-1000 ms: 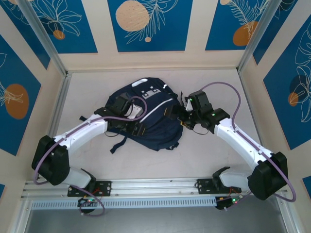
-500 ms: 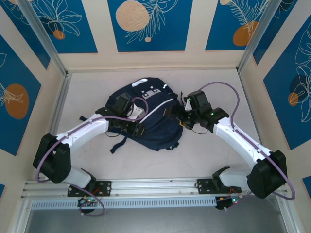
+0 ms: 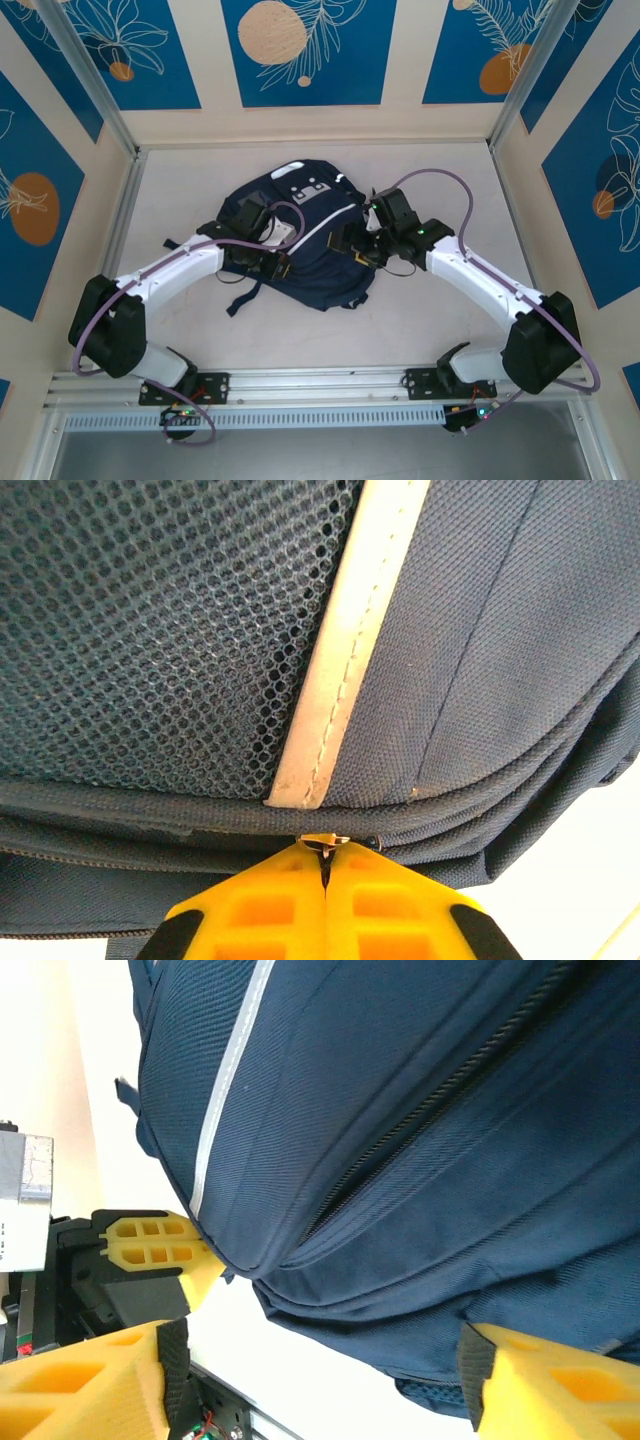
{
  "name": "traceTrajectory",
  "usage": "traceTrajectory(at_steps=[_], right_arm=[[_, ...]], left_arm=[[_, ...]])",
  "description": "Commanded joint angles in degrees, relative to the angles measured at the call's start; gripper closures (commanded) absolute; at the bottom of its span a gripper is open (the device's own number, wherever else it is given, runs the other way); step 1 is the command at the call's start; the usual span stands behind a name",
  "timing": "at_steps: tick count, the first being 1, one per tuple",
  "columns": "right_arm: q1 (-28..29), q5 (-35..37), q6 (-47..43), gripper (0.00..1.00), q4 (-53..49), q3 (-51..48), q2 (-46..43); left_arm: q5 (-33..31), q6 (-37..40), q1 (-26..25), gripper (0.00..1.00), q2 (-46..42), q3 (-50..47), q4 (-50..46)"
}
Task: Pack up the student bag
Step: Zip the student bag at the center of the table.
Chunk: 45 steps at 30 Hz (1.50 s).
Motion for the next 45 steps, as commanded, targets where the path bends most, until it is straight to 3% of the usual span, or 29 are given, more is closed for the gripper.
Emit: traceTrajectory(at_steps=[1, 7, 11, 17, 20, 28, 41, 43, 45], right_arm=[[1.7, -1.6, 0.4, 0.31, 3.2, 1.3, 1.1], [3.9, -1.3, 1.7, 0.49, 6.2, 3.5, 6.0], [4.9, -1.1, 2.7, 0.55, 8.3, 4.5, 9.4], [6.0, -2.0, 4.9, 0.74, 13.0, 4.6, 11.7], [6.6, -2.0, 5.7, 0.78, 14.1, 5.1, 12.7], [7.8, -2.0, 7.1, 0.80, 15.4, 6.2, 14.9], [7.8, -0.8, 7.3, 0.74, 14.7, 4.1, 12.8], [7.4, -0.6, 7.4, 0.70, 14.0, 3.4, 11.6], [6.8, 0.7, 7.0, 0.64, 12.1, 2.6, 9.1]], left_arm=[[-2.0, -0.7, 0.5, 1.00, -2.3, 0.1, -1.5], [0.6, -3.1, 0.5, 1.00, -4.7, -0.5, -2.2], [1.3, -4.8, 0.5, 1.00, -5.6, -1.3, -2.3], [4.0, -8.6, 0.5, 1.00, -7.4, -2.5, -1.1], [6.2, -10.9, 0.1, 1.00, -9.2, -4.1, 1.3], [10.7, -15.7, -2.3, 1.00, -12.3, -6.8, 8.4], [11.4, -22.1, -9.0, 1.00, -6.1, -3.4, 13.3], [10.6, -23.0, -9.0, 0.95, -6.1, -3.0, 13.1], [8.8, -23.5, -8.7, 0.81, -6.8, -2.4, 11.7]])
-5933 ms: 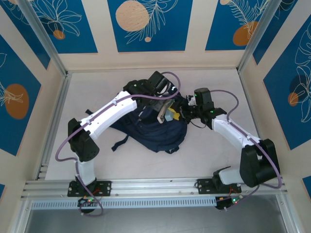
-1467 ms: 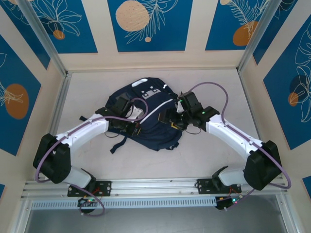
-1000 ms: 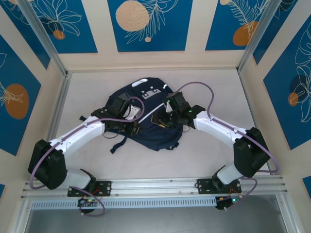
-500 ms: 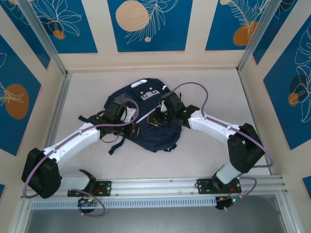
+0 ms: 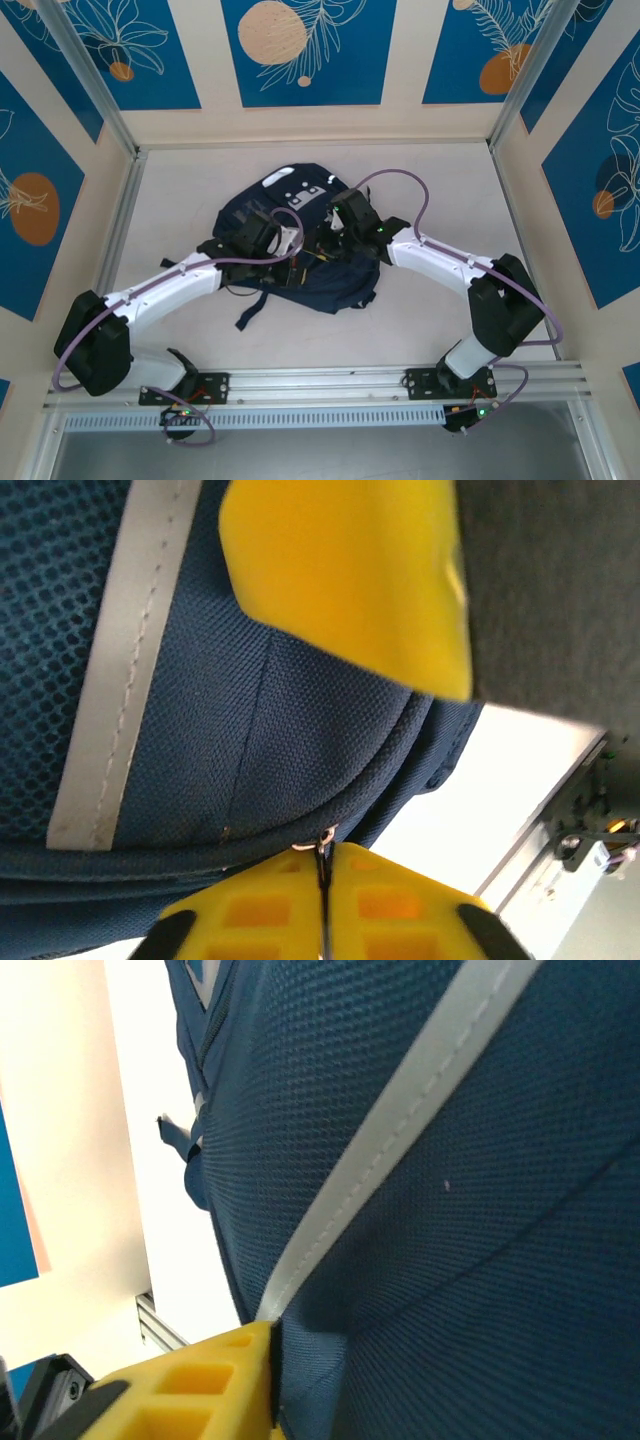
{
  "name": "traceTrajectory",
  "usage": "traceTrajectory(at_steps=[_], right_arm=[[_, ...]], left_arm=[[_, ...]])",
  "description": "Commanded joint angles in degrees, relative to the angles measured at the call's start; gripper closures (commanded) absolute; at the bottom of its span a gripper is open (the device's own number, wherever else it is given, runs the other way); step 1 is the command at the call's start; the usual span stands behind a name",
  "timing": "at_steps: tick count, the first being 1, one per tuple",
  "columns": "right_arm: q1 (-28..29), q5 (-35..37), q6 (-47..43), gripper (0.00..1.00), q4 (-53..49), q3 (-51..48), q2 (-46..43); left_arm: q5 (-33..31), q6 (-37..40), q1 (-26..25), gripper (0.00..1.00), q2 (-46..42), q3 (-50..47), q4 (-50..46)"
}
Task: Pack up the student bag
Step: Zip the student bag at the center of the table.
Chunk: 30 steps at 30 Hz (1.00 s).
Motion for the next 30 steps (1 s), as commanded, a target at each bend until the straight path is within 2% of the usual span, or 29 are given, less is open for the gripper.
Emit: traceTrajectory(at_steps=[1, 4, 7, 9, 14, 23, 30], right_arm=[[-0.6, 1.5, -0.6, 0.61, -2.2, -1.5, -5.2], [-1.1, 5.4, -2.8, 0.49, -7.5, -2.6, -9.4], [-1.2, 9.0, -5.5, 0.42, -12.9, -3.5, -13.0], [-0.9, 10.6, -7.4, 0.39, -16.0, -3.2, -14.6], [4.6, 17.6, -12.8, 0.39, -20.9, -0.5, -15.6], [17.6, 30.1, -17.8, 0.42, -25.9, 6.9, -6.5], [19.8, 30.1, -17.3, 0.50, -23.2, 8.4, -1.1]], left_arm=[[2.7, -2.2, -0.9, 0.76, -1.0, 3.0, 1.0], [2.5, -3.2, 0.6, 0.60, -2.4, 3.1, 0.0], [1.1, -3.6, 2.4, 0.50, -4.0, 3.4, -2.3], [-1.6, -3.6, 3.9, 0.42, -5.2, 3.7, -4.7], [-7.0, -5.5, 9.0, 0.33, -7.6, 4.0, -9.0], [-10.7, -13.3, 15.0, 0.26, -9.5, 1.1, -9.3], [-10.3, -16.4, 15.3, 0.25, -9.8, -0.2, -8.0]])
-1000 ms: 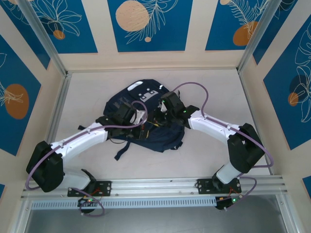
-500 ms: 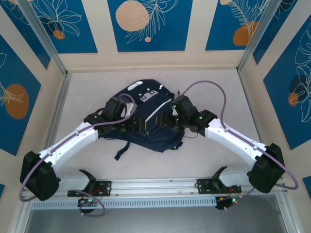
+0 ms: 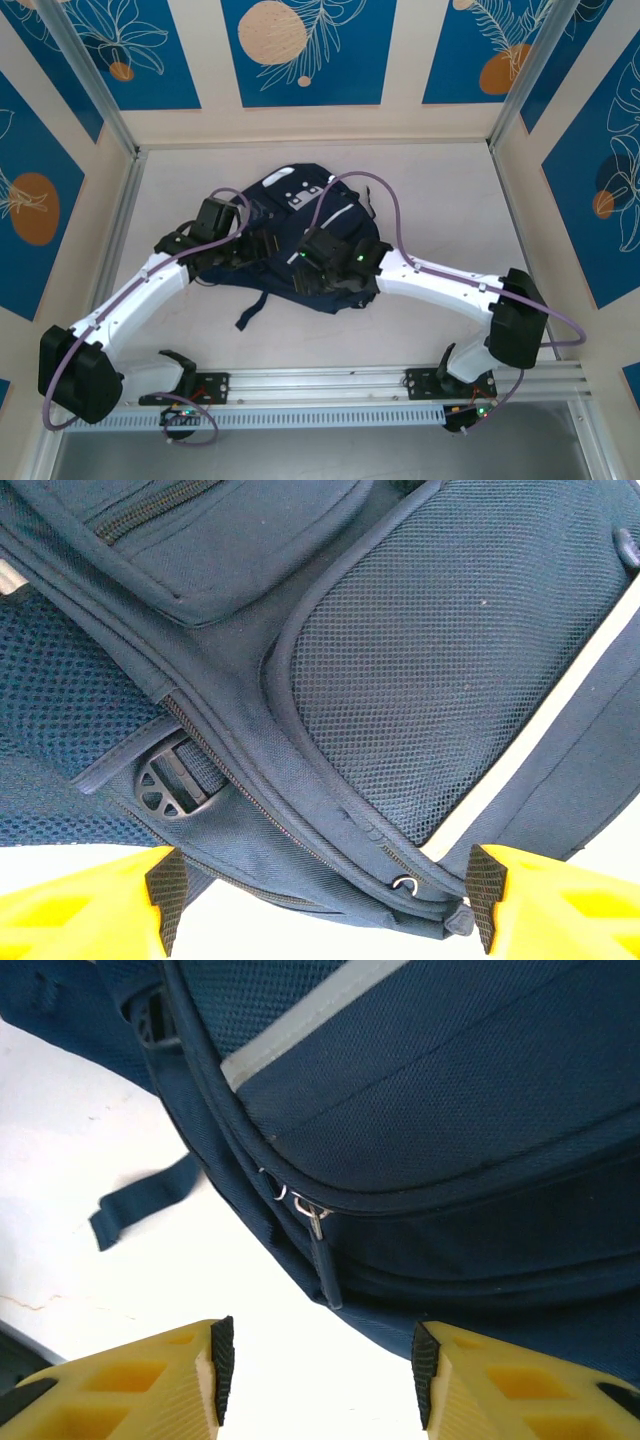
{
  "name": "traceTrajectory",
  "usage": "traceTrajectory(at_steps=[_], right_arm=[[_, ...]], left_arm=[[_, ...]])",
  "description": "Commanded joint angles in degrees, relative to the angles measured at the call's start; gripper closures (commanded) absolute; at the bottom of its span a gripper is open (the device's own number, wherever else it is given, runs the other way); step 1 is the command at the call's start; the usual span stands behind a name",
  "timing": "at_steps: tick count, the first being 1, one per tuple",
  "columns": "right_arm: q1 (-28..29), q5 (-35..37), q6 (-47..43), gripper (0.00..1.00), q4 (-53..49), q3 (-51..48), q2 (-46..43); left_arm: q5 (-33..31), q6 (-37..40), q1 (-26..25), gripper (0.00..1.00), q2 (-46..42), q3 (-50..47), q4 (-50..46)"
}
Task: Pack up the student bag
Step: Zip the student bag at the center of the table.
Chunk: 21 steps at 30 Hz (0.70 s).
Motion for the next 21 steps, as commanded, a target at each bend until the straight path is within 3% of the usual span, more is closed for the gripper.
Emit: traceTrajectory(at_steps=[1, 17, 21], right_arm=[[0.5, 2.4, -0.6, 0.51, 0.5, 2.0, 2.1], [0.4, 4.7, 0.2, 0.70, -0.1, 6.7, 11.4], [0.4, 5.1, 0.2, 0.80, -0.8, 7.1, 11.9]], left_arm=[[-0.5, -2.6, 0.8, 0.25, -1.1, -1.0, 0.3], [2.6, -6.4, 0.8, 0.25, -1.1, -3.1, 4.1], [6.2, -9.4, 0.7, 0.26, -1.2, -5.3, 8.9]])
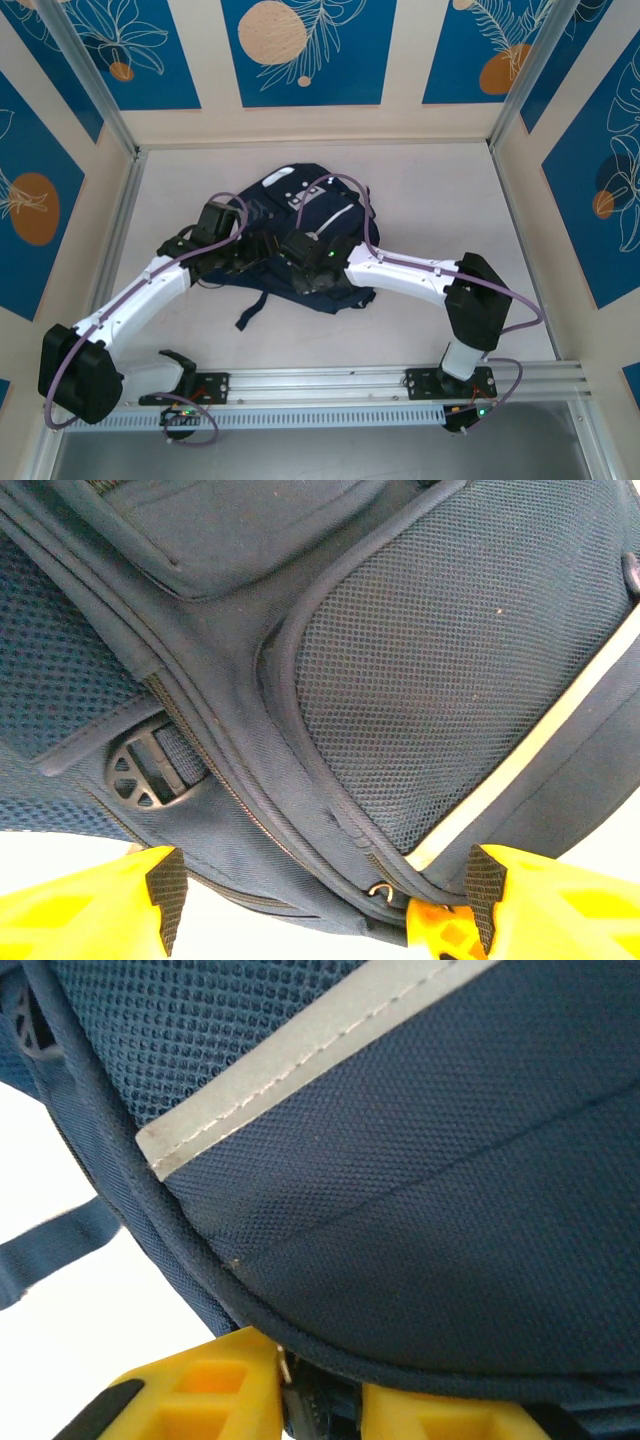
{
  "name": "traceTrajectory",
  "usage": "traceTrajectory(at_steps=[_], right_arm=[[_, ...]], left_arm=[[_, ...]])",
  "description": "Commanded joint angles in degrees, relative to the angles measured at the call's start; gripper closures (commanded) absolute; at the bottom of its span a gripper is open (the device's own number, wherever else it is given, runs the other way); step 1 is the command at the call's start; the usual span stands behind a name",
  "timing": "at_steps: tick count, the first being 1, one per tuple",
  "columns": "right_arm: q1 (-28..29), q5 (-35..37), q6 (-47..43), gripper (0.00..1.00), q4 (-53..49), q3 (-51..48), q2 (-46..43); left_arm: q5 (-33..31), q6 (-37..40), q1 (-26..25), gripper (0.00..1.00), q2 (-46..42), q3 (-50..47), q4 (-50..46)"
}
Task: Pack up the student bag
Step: Zip the student bag at the center of the table.
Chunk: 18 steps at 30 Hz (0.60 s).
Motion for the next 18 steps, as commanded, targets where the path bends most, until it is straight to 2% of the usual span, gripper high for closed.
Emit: traceTrajectory(at_steps=[1, 7, 11, 18], right_arm=[[0.4, 2.0, 0.2, 0.82, -0.4, 2.2, 0.7], [0.4, 1.5, -1.4, 0.95, -0.2, 2.2, -0.2], [0.4, 0.8, -2.1, 1.00, 0.3, 2.2, -1.5], [0.4, 0.7, -1.9, 1.00, -0.8, 2.3, -3.2]], left_arm=[[5.1, -4.0, 0.6, 0.27, -1.0, -2.8, 6.3], [9.5, -9.5, 0.0, 0.32, 0.8, -7.2, 16.8], [9.9, -10.7, -0.3, 0.41, 2.4, -7.7, 20.4], [6.1, -13.2, -0.7, 0.53, 5.4, -7.8, 22.2]])
